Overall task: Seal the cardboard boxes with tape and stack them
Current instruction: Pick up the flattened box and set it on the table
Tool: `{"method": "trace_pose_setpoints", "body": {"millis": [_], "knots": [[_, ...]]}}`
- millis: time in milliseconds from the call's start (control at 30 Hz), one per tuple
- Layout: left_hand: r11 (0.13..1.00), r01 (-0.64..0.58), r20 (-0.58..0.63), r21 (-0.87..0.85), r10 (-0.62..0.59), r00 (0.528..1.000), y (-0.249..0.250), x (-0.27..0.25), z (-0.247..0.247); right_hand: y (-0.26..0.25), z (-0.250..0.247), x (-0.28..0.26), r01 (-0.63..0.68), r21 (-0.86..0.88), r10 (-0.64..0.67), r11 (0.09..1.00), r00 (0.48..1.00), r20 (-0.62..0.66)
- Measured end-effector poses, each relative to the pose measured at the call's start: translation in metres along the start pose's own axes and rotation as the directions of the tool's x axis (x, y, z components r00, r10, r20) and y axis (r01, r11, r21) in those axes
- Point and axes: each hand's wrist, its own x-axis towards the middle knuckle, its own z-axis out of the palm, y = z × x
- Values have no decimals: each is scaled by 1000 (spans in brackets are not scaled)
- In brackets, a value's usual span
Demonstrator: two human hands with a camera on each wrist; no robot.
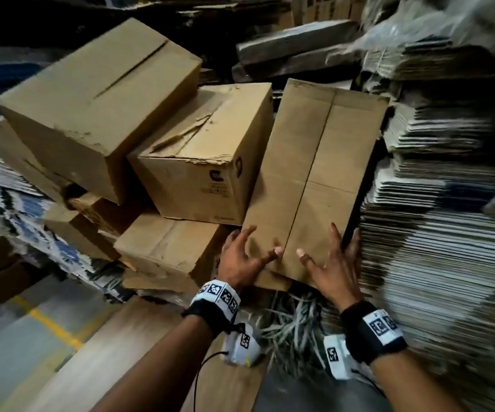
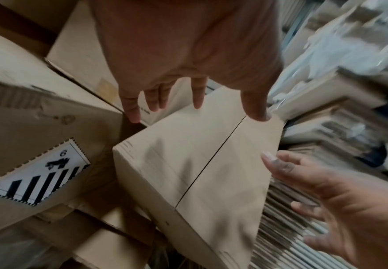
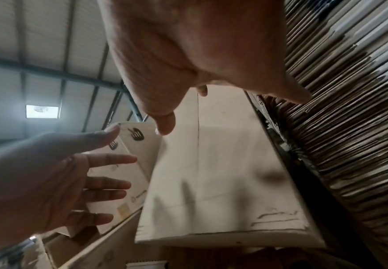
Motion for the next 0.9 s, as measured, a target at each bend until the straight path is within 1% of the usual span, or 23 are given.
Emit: {"method": "trace_pose_setpoints", "body": {"millis": [33,67,133,233,300,400,467,567,700,800,900], "knots": [[999,13,28,43,-14,1000,3,7,4,5,3,5,14,0,-14,1000,1000,-13],[996,53,23,72,-54,998,4,14,8,11,6,11,5,10,-5,1000,1000,-16],[993,86,12,76,-87,996,-4,29,19,21,11,22,-6,45,6,999,1000,8],[989,100,-28,107,-98,995,-21,50,34,37,20,38,-18,43,15,999,997,71],[989,112,-39,99,-109,993,-26,60,36,41,23,44,8,50,-13,999,995,101],[992,94,-11,82,-94,996,-25,66,34,41,26,44,15,44,-18,999,997,70],[995,76,-7,61,-75,997,-28,63,34,40,28,40,5,44,-6,999,999,32],[998,31,-51,52,-29,998,-36,56,34,38,26,31,28,7,-28,1000,999,-47],[999,6,-71,35,-4,997,-45,38,32,25,11,13,23,-33,-27,999,988,-150],[999,-34,-102,39,38,994,-45,20,24,15,-3,-7,23,-66,-33,998,986,-163],[995,-74,-127,64,81,989,-32,-7,8,6,-20,-32,-3,-70,-10,998,984,-179]]}}
